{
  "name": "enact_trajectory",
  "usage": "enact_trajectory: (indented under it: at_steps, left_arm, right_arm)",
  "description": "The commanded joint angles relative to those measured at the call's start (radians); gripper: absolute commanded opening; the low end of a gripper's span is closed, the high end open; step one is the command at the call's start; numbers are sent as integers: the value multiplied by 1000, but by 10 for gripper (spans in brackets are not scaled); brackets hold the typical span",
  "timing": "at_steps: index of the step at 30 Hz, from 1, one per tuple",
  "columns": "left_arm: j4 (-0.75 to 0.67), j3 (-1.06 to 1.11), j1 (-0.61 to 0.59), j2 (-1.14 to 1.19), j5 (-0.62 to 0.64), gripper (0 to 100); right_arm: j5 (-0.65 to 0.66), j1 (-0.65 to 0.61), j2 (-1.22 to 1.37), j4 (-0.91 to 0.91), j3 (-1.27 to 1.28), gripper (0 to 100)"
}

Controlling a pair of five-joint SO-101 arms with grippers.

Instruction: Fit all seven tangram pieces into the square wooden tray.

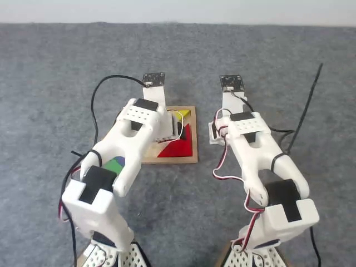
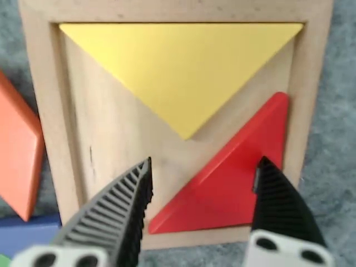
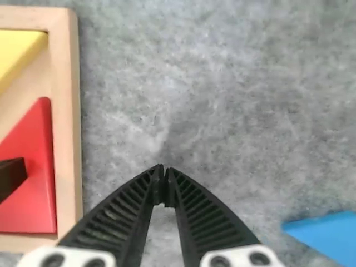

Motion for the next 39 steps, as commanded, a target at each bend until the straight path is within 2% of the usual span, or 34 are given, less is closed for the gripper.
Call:
enact_trajectory:
  at_steps: [1, 4, 11, 14, 22, 39]
  left_arm:
    - [46, -51, 15, 3, 5, 303]
    - [68, -58, 57, 12, 5, 354]
    - [52, -59, 75, 12, 9, 356]
    - [52, -58, 75, 12, 83, 356]
    - [54, -48, -12, 17, 104, 321]
    - [63, -44, -23, 18, 104, 316]
  right_arm:
    - [12, -1, -8, 8, -34, 7]
    - [14, -1, -8, 12, -32, 7]
    - [14, -2, -8, 8, -38, 7]
    - [17, -1, -8, 8, -38, 7]
    - [18, -1, -8, 2, -38, 7]
    - [18, -1, -8, 1, -40, 7]
